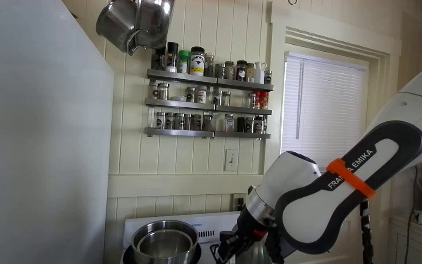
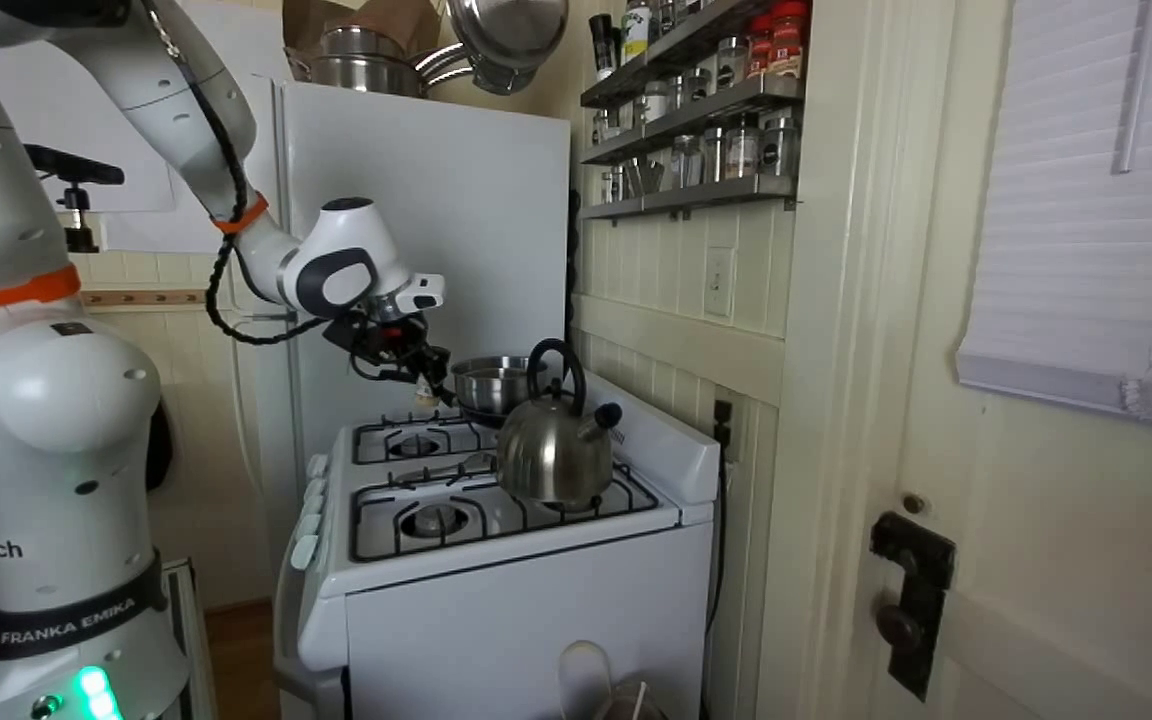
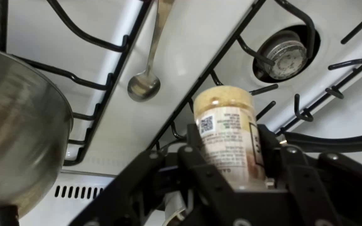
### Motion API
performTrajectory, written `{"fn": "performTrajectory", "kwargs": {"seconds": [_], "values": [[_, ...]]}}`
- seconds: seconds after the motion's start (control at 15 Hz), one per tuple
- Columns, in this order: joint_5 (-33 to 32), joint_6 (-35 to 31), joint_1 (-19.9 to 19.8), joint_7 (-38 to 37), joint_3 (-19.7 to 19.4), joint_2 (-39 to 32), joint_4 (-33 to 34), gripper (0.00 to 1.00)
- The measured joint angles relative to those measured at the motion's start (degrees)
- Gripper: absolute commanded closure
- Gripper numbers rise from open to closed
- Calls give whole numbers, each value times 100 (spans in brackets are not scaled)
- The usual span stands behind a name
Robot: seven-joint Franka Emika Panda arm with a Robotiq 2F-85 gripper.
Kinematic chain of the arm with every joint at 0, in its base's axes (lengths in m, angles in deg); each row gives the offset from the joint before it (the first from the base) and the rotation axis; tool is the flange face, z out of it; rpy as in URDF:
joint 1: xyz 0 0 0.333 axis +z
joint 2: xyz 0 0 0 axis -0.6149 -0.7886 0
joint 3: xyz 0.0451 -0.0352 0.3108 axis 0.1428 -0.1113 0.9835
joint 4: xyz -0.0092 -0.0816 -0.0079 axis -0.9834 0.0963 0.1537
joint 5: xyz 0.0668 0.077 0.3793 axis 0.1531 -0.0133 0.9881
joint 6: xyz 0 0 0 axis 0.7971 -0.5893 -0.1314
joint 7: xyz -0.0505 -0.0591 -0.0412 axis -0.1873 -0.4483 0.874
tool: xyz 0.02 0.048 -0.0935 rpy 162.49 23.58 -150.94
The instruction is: Pick up the spice bottle on the middle shelf and put it on the stove
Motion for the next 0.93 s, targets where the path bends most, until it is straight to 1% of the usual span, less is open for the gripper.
{"fn": "performTrajectory", "kwargs": {"seconds": [0.13, 0.2, 0.47, 0.67, 0.93], "values": [[-1, -3, -22, -12, 8, -36, -3, 53], [-1, -3, -30, -14, 12, -33, -2, 78], [-53, -24, -26, -17, -8, -70, 3, 78], [-364, -247, -102, -29, 28, -319, 1, 78], [-813, -727, -460, -121, 364, -860, 1, 78]]}}
